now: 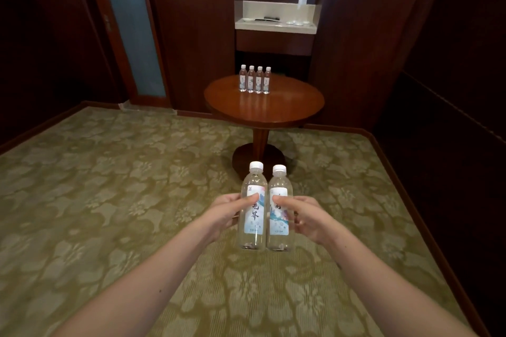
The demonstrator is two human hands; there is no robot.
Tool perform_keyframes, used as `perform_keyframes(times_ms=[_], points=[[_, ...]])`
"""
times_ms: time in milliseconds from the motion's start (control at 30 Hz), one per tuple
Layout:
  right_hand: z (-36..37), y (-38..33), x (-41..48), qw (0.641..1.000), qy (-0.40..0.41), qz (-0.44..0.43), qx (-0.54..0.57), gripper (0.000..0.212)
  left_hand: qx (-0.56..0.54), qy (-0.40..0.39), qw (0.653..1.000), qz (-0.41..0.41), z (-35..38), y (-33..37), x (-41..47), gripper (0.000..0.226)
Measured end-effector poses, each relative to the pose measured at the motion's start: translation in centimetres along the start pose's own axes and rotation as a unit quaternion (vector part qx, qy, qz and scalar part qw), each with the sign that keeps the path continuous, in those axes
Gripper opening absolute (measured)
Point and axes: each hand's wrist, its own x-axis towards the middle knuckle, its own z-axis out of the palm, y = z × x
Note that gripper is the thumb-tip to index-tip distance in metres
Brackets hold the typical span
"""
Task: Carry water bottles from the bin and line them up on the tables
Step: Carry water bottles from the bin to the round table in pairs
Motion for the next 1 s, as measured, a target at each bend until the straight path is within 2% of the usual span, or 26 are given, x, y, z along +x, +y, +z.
perform_keyframes(times_ms=[133,233,367,533,767,1000], points=[[-0.7,-4.3,5.1,1.000,0.008,-0.015,0.017,0.049,0.020,-0.022,1.000,0.011,-1.4,4.1,6.9,0.031],[-1.5,-6.8,8.5,0.999,0.009,-0.027,0.018,0.055,0.031,-0.033,0.999,0.017,-2.2,6.2,11.5,0.039],[-2.8,-9.6,14.4,0.999,0.022,-0.030,0.017,0.036,0.035,-0.036,0.999,0.020,-3.0,8.5,17.6,0.036],[-5.4,-13.6,23.3,0.999,0.023,-0.046,0.004,0.030,0.045,-0.025,0.998,0.028,-3.5,11.8,26.9,0.037],[-10.9,-21.9,36.1,0.998,-0.001,-0.056,-0.014,0.029,0.055,-0.020,0.998,0.033,-3.0,18.6,40.7,0.039],[-15.9,-28.0,46.7,0.998,-0.008,-0.055,-0.021,0.037,0.050,-0.021,0.998,0.042,-1.7,23.6,51.5,0.032]])
